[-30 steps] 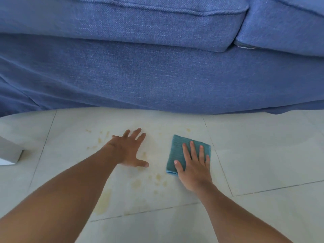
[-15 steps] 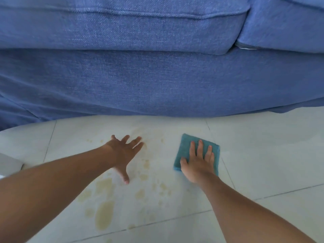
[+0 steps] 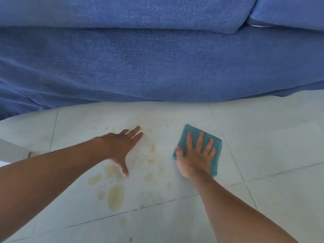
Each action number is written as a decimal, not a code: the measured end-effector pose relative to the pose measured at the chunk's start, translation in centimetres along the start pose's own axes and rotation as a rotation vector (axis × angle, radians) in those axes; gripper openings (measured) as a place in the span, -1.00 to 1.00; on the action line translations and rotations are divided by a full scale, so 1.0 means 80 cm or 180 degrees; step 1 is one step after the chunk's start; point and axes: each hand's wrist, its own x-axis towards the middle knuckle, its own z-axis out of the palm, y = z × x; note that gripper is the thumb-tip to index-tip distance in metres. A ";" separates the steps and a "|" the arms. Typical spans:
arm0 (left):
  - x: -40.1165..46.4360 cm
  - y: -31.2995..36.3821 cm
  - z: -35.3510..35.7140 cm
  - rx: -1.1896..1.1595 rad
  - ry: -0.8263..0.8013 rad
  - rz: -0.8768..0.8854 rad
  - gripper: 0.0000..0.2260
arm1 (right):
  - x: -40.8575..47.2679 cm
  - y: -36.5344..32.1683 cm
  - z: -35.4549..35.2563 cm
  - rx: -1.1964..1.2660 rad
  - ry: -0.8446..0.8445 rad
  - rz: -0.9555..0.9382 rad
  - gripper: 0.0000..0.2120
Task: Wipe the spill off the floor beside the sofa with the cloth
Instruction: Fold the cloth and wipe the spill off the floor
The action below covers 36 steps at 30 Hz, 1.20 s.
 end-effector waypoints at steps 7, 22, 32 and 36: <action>-0.010 -0.011 0.019 0.0167 0.0193 -0.0128 0.33 | -0.103 0.050 0.024 -0.0193 -0.0074 -0.0684 -0.35; -0.095 -0.029 0.075 -0.0169 0.0220 -0.0082 0.28 | -0.078 0.014 0.026 -0.0151 -0.0163 -0.0258 -0.33; -0.145 -0.029 0.150 -0.0311 -0.0082 -0.0582 0.41 | -0.159 0.054 0.054 -0.0652 -0.0086 -0.1715 -0.27; -0.149 -0.031 0.160 -0.0229 -0.0135 -0.0664 0.42 | -0.139 0.014 0.048 -0.0444 -0.0002 -0.0687 -0.19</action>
